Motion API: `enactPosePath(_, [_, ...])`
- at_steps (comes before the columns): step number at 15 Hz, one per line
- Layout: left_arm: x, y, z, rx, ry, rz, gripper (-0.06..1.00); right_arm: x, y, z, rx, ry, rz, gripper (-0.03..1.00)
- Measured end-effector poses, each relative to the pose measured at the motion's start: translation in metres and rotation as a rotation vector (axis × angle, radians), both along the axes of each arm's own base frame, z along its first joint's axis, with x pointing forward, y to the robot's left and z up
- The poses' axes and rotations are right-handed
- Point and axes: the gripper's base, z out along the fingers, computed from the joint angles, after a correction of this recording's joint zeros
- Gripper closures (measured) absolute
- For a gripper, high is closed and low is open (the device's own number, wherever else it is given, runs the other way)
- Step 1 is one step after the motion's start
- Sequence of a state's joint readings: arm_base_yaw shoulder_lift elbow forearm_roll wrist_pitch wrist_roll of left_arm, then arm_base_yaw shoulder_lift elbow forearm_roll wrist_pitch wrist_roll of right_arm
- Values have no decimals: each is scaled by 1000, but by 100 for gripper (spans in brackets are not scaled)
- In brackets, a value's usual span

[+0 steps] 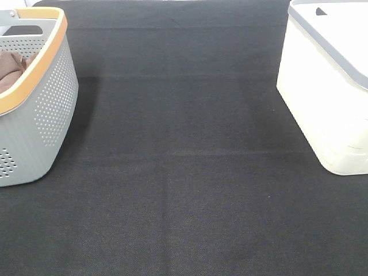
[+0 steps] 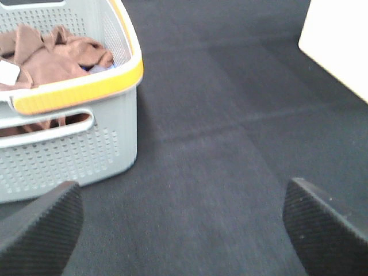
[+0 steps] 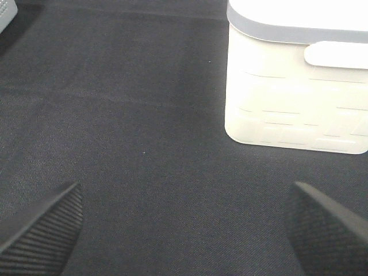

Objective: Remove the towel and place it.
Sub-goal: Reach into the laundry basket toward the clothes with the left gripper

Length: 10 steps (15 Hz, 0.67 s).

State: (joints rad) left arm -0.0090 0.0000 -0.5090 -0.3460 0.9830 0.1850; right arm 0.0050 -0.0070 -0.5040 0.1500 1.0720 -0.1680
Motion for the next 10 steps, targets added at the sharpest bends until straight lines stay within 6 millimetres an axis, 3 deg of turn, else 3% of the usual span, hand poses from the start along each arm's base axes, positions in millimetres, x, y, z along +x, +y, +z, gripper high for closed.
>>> enactPosePath(2, [5,1,5,-10,-41,19,5,0,0,0,0,0,0,7])
enactPosePath(5, [35,8,23,-15,-136,101,5,0,0,0,0,0,0,7])
enactPosePath(10, [119,18,31,-8,-160,226,5,0,0,0,0,0,0,7])
